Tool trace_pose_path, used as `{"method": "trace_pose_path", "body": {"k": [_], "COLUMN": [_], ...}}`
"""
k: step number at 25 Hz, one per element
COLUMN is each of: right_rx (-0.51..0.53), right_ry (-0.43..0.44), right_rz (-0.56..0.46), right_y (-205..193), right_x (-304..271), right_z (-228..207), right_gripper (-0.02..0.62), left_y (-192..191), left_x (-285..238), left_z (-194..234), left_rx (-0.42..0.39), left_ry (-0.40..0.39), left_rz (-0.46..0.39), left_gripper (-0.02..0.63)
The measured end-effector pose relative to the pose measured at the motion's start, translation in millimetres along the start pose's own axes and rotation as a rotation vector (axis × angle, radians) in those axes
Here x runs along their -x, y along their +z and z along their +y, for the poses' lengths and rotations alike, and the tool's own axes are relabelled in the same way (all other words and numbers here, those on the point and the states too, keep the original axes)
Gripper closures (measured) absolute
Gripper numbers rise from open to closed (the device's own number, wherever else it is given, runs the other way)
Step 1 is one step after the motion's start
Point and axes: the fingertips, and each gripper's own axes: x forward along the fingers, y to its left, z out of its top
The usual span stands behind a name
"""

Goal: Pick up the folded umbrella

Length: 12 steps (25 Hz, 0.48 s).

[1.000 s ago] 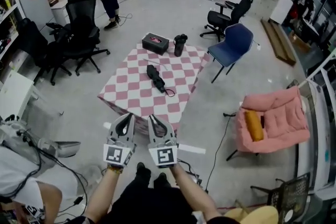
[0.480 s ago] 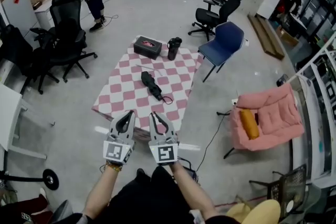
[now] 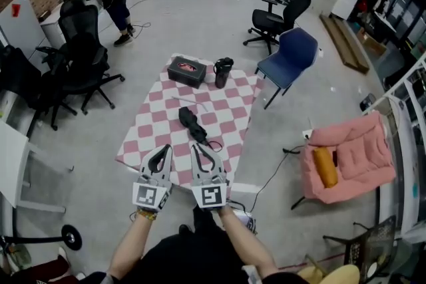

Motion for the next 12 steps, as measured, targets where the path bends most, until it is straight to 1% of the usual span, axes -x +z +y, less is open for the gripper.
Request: {"method": "trace_pose_path", "body": {"k": [4,9,12], "right_rx": [-0.011,-0.013,-0.007], "right_ry": [0.018,0.016,0.007], "right_rz": [-0.002,0.022,0.04], "right_y": [-9.9,-26.8,-34.5], "right_x": [-28.6,-54.5,-70.9], "right_z": [-27.8,-52.1,-61.7], "right_gripper": [0.577,0.577,0.577], "left_y": [-5.3,-14.9,-22.6], "left_x": [-36.5,-65.6,-79.0], "left_z": [14.1,21.0,30.2], "left_rx": [0.0,0.004,0.025], "left_ry": [0.026,0.015,0.01], "left_rz": [0.002,0.005,0.016], "left_gripper": [0.592,0.592,0.592]}}
